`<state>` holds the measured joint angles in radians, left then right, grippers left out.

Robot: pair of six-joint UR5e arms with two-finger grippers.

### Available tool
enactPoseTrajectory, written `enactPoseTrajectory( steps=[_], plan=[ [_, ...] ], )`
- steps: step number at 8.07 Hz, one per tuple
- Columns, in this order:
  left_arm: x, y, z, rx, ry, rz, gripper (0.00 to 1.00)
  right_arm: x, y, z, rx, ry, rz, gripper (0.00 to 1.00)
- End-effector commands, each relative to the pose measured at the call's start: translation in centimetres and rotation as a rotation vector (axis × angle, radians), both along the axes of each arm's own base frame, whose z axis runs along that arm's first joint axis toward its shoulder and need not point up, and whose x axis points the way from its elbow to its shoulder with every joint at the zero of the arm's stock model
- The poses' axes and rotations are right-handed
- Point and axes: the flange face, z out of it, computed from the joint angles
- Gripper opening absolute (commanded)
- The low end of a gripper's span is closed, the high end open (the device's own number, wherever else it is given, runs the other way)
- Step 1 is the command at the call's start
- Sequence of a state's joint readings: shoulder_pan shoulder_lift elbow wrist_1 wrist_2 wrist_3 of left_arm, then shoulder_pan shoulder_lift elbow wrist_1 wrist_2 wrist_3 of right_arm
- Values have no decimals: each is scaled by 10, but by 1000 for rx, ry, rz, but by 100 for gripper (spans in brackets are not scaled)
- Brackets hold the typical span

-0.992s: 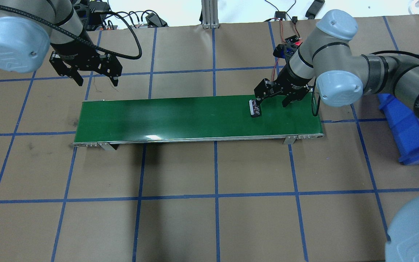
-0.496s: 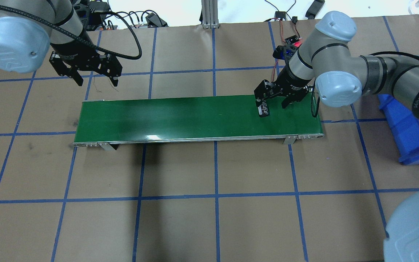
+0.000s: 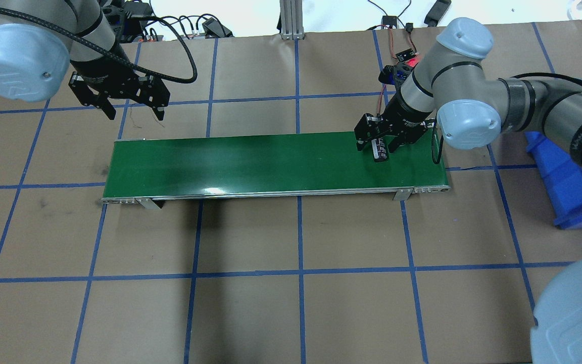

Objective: Move capacitor from left to right
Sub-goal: 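Close the right gripper on the capacitor and lift it off the belt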

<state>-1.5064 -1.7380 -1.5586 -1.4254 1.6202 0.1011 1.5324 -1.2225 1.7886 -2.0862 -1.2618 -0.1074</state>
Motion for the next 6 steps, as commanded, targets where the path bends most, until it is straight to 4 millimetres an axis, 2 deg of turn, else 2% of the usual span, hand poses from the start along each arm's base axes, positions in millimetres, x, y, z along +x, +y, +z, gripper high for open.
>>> enactPoseTrajectory(
  steps=[1, 2, 3, 4, 5, 6],
  plan=[
    [0, 0, -1, 1, 0, -2, 100, -2, -1, -6, 9, 15, 2, 45],
    [0, 0, -1, 1, 0, -3, 100, -2, -2, -6, 9, 21, 6, 31],
    [-1, 0, -1, 1, 0, -5, 100, -2, -1, -6, 7, 21, 16, 11],
    [-1, 0, 0, 0, 0, -6, 100, -2, -1, -6, 10, 22, 17, 0],
    [0, 0, 0, 0, 0, -5, 100, -2, -1, -1, 4, 21, 12, 0],
    [0, 0, 0, 0, 0, -5, 100, -4, -3, 16, -22, 26, 4, 0]
  ],
)
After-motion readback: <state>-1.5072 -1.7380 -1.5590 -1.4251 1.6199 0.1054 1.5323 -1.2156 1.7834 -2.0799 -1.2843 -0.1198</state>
